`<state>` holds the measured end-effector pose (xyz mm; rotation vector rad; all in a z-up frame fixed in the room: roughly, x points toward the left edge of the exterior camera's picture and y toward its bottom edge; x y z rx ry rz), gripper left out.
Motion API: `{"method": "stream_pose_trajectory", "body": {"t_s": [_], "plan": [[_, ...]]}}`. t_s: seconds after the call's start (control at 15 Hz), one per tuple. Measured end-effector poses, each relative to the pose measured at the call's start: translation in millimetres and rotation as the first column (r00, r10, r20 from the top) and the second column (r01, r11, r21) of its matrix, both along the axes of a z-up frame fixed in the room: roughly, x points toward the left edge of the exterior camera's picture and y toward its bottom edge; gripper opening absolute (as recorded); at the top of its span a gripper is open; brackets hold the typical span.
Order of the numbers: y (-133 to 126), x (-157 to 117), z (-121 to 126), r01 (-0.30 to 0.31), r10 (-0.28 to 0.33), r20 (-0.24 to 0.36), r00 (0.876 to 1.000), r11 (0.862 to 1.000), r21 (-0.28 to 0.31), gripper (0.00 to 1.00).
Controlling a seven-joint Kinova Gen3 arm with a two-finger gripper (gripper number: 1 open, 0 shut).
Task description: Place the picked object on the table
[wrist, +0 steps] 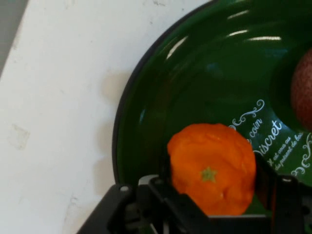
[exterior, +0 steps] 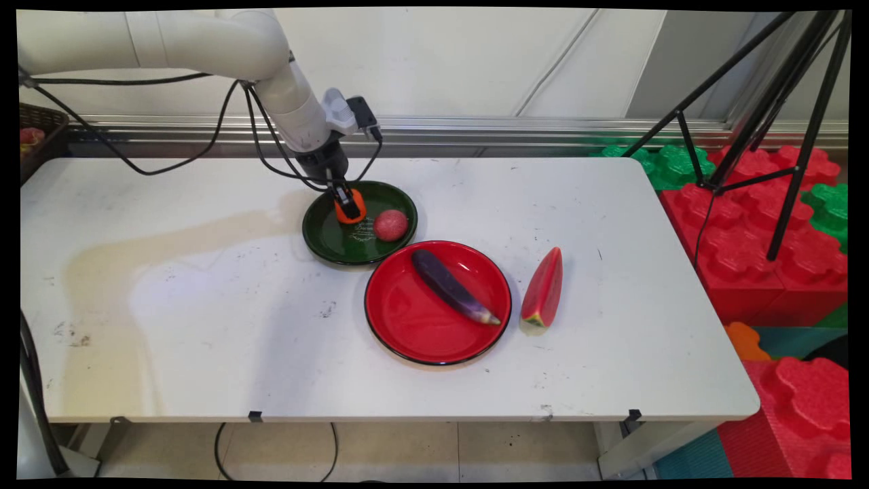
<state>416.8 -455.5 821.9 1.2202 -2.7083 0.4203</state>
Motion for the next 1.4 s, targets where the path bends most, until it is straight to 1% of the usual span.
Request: {"method": "stream_pose_trajectory", "body": {"t_s": [0.2,0.53,0.67,0.8,0.87,1.07,1.4], "plan": [[5,-4,13,-0.002,0.002,0.004,1.0,1.0,-0.026,0.0],[25,-17,56,-0.02,0.022,0.02,1.0,0.994,-0.107,0.0],[42,-25,74,-0.038,0.041,0.021,0.999,0.99,-0.137,0.0],[64,-34,90,-0.054,0.058,0.018,0.998,0.987,-0.154,0.0],[71,-36,94,-0.057,0.061,0.018,0.998,0.986,-0.155,0.0],[106,-49,108,-0.068,0.07,0.014,0.997,0.987,-0.148,0.0],[153,-64,116,-0.076,0.078,0.012,0.997,0.99,-0.116,0.0]]}}
